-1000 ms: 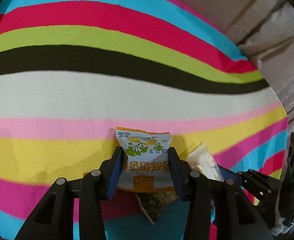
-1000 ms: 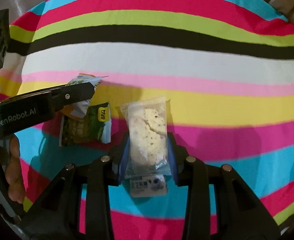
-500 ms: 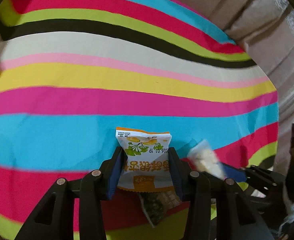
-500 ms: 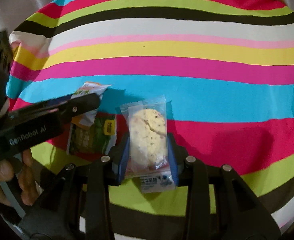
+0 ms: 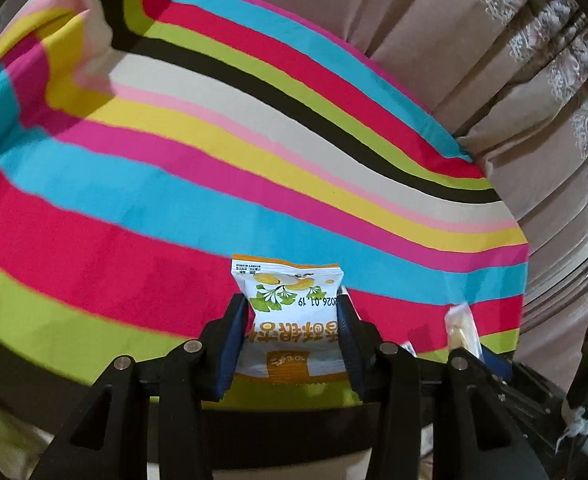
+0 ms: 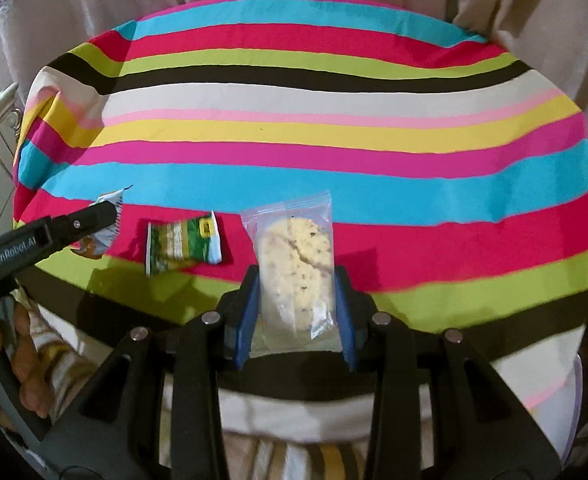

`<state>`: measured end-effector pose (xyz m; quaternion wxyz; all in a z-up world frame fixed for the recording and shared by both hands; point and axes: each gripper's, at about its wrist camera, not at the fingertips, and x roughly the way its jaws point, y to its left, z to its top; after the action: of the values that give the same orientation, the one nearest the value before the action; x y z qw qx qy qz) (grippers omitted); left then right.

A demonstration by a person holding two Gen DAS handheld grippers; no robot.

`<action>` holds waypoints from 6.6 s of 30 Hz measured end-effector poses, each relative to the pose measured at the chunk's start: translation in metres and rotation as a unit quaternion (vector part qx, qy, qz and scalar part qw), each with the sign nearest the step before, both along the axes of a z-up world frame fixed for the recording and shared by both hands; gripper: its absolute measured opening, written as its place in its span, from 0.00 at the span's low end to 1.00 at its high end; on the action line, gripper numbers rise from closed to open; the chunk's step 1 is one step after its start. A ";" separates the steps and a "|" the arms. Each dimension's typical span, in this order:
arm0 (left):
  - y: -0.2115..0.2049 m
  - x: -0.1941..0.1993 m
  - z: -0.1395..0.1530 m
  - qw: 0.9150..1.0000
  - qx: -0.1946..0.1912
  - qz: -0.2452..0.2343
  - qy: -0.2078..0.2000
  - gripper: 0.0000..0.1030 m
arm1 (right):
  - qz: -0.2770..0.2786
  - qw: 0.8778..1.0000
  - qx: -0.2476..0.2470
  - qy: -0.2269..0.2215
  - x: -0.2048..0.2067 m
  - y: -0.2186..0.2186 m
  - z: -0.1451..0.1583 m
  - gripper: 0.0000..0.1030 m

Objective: Organize snacks
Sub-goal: 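Lift both held packets and carry them over the white box, then open both grippers to drop the packets into the box, then move both grippers back over the last two snacks on the bed, then grasp the green garlic pea bag with the left gripper while the right gripper grasps the small white bar, then lift both held snacks and carry them over the white box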

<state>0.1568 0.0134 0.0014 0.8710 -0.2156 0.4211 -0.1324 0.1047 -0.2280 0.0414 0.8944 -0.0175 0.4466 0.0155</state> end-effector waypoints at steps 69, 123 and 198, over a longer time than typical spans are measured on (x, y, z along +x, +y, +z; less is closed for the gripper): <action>-0.286 -0.165 0.035 0.924 0.009 -0.382 -0.015 0.46 | -0.274 0.958 -0.082 0.009 -0.188 -0.229 0.009 0.39; -0.141 -0.114 0.026 0.989 0.037 -0.142 0.018 0.60 | -0.118 0.993 0.018 0.013 -0.160 -0.122 0.012 0.80; -0.121 -0.033 0.036 0.922 0.305 -0.225 -0.083 0.33 | 0.004 0.998 -0.003 0.055 0.006 -0.044 -0.021 0.35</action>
<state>0.1240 -0.1077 0.0371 0.8738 0.1725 0.4048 -0.2072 0.1110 -0.2717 0.0207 0.8683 -0.0212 0.4953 0.0192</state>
